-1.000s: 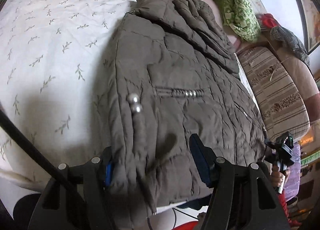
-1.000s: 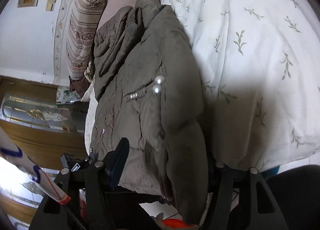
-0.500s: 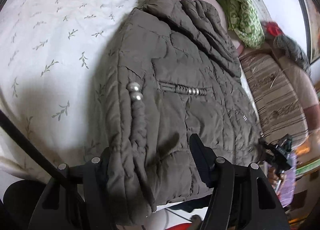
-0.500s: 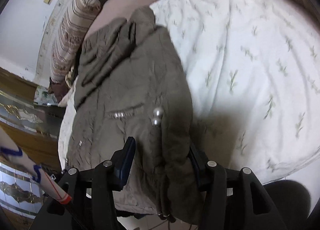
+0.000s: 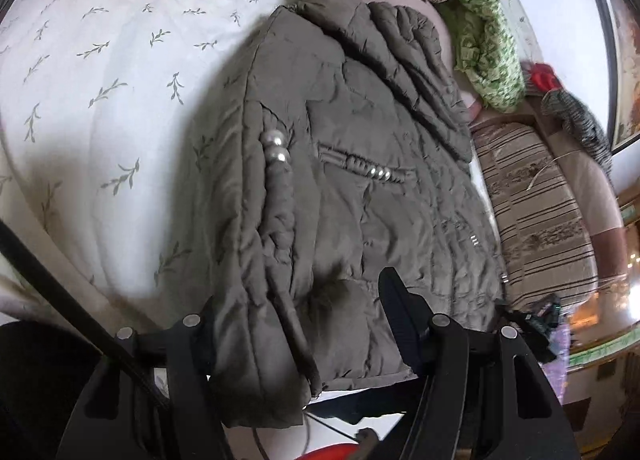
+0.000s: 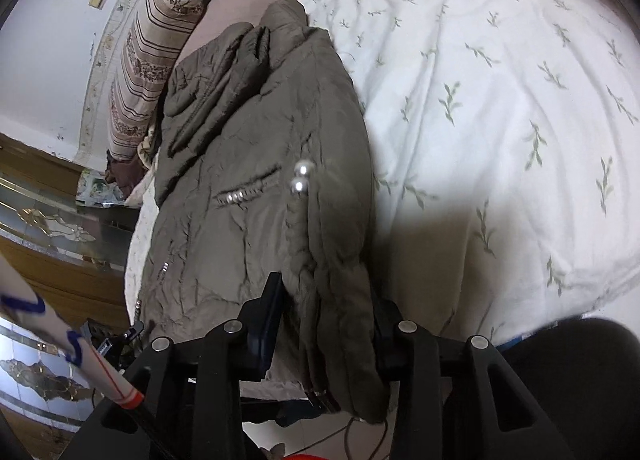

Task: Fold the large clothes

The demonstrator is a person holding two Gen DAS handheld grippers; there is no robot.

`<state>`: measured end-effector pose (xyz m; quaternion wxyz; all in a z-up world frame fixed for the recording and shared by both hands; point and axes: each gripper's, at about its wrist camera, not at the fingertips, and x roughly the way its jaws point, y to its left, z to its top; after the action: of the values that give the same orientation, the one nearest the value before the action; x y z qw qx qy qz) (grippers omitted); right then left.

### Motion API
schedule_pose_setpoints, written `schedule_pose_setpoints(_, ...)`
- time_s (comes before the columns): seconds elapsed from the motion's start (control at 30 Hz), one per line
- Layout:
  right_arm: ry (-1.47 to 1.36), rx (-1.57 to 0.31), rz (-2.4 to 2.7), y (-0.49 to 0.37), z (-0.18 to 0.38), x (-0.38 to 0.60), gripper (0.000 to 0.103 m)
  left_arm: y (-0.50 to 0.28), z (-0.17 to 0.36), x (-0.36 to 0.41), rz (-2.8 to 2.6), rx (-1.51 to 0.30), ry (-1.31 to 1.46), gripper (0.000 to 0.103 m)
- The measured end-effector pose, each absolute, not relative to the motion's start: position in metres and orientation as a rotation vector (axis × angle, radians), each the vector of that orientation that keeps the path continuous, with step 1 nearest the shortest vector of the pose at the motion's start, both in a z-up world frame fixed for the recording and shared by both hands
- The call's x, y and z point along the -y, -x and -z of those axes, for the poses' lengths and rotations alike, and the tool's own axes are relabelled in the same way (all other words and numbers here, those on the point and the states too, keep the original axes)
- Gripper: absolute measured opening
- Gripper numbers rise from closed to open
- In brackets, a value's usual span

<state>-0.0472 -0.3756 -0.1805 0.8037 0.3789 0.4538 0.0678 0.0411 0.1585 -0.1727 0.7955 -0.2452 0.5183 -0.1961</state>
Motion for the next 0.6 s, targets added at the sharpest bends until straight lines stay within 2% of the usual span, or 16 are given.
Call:
schedule_pose_setpoints(0.03, -0.806, -0.972, -0.132, 0.049, 0.180, 0.374, 0.036, -0.040, 0.172, -0.155, 0.405, -1.116, 0.502, 0.062)
schedule_pose_setpoints(0.07, -0.802, -0.970, -0.122, 0.050, 0.179, 0.374, 0.026, -0.040, 0.171, -0.151, 0.373, -1.123, 0.463, 0.049)
schedule_pose_setpoints(0.13, -0.792, -0.974, -0.105, 0.051, 0.175, 0.373, 0.020, -0.041, 0.167, -0.148, 0.299, -1.150, 0.398, 0.024)
schedule_pose_setpoints(0.17, -0.798, -0.971, -0.105, 0.051, 0.172, 0.374, 0.018, -0.041, 0.163, -0.151, 0.297, -1.150, 0.406, 0.020)
schedule_pose_setpoints(0.33, -0.844, -0.873, -0.193, 0.058, 0.128, 0.380, 0.015, -0.029, 0.127, -0.172, 0.335, -1.073, 0.499, 0.016)
schedule_pose_setpoints(0.47, -0.845, -0.822, -0.261, 0.074, 0.096, 0.379, 0.015, 0.002, 0.089, -0.179, 0.372, -0.989, 0.464, 0.016)
schedule_pose_setpoints(0.6, -0.805, -0.829, -0.272, 0.091, 0.086, 0.374, 0.015, 0.019, 0.084, -0.180, 0.359, -0.982, 0.436, 0.016)
